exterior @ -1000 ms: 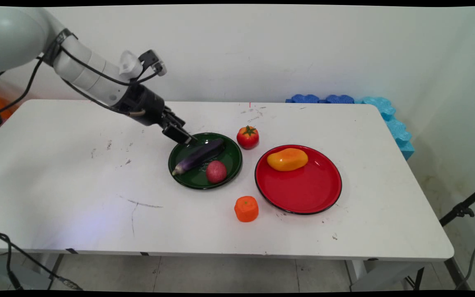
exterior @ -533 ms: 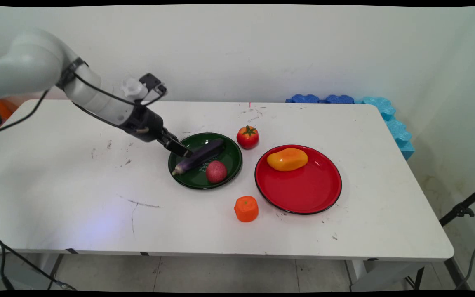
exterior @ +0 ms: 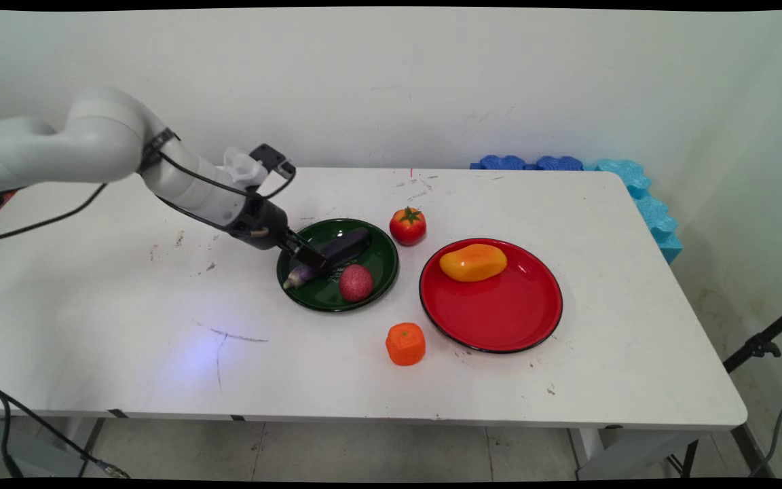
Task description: Pick up the eggplant from the green plate
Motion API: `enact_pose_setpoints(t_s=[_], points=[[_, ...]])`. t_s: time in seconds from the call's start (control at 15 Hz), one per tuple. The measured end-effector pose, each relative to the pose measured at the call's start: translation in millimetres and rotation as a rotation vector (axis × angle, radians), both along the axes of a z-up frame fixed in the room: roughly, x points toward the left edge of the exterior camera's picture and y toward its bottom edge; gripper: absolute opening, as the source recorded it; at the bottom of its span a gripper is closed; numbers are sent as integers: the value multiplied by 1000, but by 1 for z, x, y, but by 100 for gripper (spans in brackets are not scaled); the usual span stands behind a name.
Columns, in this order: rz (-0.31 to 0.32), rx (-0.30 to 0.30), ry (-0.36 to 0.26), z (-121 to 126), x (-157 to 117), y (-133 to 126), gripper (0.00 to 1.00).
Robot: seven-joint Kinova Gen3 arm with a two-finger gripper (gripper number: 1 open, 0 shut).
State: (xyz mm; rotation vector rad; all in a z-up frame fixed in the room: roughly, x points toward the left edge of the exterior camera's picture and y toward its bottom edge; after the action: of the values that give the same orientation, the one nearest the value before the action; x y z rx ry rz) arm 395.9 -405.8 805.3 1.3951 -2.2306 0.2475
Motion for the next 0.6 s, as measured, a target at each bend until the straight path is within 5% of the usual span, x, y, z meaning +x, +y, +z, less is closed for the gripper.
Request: enact_pose_setpoints(t_s=[0.33,0.4,0.6], points=[[-22,-9,2,-16,-9,-3,100],[-27,-11,4,-18,-11,-3,0],[-53,-19,2,-24,-16,-3,0]])
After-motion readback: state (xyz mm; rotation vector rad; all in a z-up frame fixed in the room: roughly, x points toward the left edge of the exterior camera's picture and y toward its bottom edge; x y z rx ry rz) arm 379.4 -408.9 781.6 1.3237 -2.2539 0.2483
